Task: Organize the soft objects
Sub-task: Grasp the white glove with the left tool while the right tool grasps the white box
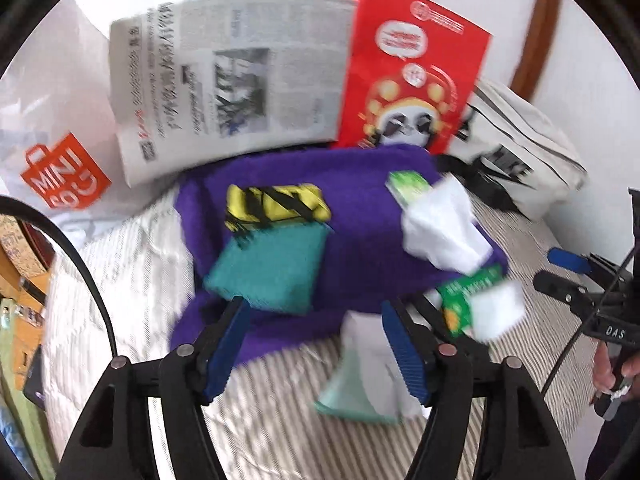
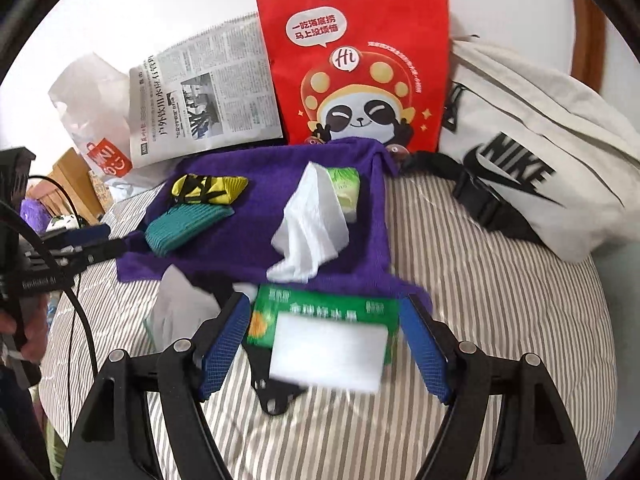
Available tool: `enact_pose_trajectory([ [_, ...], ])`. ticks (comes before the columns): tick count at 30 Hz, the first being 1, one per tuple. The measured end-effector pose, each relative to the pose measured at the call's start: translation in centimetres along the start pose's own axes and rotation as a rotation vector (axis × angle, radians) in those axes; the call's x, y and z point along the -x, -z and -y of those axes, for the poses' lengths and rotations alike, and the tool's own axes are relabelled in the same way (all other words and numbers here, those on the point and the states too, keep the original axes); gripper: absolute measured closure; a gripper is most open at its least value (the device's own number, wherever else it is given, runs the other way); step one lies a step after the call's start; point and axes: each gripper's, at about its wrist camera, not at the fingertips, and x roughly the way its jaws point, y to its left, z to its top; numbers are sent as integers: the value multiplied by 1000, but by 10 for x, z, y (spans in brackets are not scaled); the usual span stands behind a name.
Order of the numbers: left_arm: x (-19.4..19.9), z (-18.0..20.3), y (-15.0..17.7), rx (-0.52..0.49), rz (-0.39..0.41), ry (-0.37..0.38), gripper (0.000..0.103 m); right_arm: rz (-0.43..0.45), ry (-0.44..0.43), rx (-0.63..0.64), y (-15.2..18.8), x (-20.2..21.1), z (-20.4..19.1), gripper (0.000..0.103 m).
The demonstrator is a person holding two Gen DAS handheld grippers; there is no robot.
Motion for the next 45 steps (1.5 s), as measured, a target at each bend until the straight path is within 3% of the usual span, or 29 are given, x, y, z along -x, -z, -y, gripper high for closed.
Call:
enact_pose_trajectory([
  [8,-33,25,38,-27,-78,55,33,-26,32,-38,34,17,12,26],
  [18,-66,37,47,-52,-135,108,33,-35,19,-72,52,21,13,26],
  [25,-82,51,49,-96,-147,85,33,-57,11,-77,59,13,11,26],
  [27,-84,56,51,-112,-134,69,43,-62,20,-77,61,11,11,26],
  [29,-83,61,54,-141,-114,42,63,-67,25,-78,63,9,12,26],
  [34,-75,63,58,-178,-95,27,86,-69,16,-93,62,5,15,26],
  [45,-48,34,67,-200,-84,-87,88,-78,-1,-67,46,-23,0,25],
])
